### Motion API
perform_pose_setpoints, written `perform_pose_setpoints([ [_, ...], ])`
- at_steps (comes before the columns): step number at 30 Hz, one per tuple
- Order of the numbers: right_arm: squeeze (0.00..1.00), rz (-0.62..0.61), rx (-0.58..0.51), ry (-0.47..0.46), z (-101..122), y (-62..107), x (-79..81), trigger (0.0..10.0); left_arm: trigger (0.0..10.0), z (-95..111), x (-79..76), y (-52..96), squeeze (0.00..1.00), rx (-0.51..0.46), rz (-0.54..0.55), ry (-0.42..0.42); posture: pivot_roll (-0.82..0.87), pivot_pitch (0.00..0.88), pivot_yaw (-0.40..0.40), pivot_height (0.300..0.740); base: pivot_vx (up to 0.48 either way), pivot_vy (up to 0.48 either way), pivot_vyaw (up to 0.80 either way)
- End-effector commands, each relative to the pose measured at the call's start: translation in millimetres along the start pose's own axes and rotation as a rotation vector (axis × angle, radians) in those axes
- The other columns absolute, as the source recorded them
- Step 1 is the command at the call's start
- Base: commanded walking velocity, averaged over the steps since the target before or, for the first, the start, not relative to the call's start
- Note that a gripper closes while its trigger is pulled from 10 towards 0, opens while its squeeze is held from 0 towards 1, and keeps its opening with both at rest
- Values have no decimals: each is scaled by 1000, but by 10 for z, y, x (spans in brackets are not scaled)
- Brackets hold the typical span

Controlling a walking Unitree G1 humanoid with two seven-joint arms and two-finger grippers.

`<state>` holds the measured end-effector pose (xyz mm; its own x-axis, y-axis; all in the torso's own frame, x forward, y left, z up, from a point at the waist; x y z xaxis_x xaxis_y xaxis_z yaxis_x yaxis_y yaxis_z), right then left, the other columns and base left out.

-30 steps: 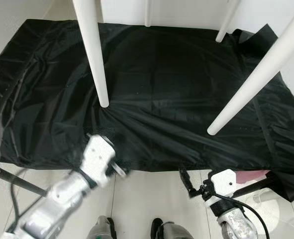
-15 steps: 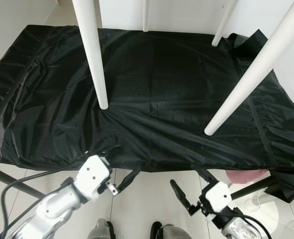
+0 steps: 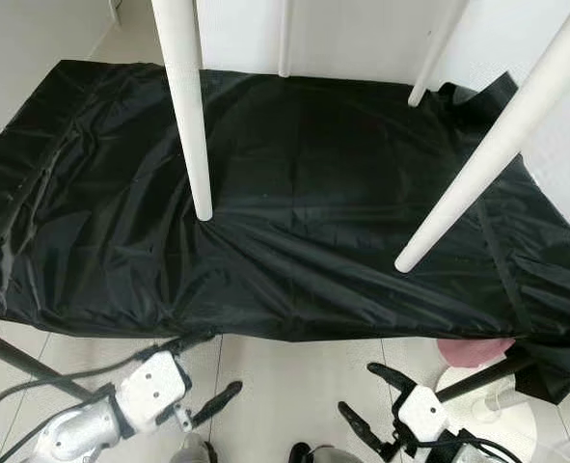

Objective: Building children table

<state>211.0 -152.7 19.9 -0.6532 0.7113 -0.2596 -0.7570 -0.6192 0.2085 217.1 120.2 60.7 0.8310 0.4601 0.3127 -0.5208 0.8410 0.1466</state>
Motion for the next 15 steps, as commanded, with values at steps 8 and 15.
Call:
perform_pose_setpoints([
  [8,0,-102,149,-187,-539,82,-91,10000,10000,-542,-107,110,0,149,13,94,13,127,-34,740,0,0,0],
  [15,0,-337,271,-436,-974,30,-210,10000,10000,-895,-14,80,0,244,187,226,12,128,-25,740,0,0,0],
])
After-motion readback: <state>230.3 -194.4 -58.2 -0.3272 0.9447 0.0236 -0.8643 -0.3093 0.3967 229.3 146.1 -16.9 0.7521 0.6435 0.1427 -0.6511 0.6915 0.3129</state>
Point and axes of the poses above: a point about 5 cm out from each wrist's last joint towards the gripper, its own y axis pointing back from the gripper into the wrist, its own z axis along the axis of the wrist's last joint, x = y × z, the point moved 6 cm from there along -y, pointing out of the wrist towards the gripper, and after that the axes turned 1 degree about -y, right-handed, at the moved point
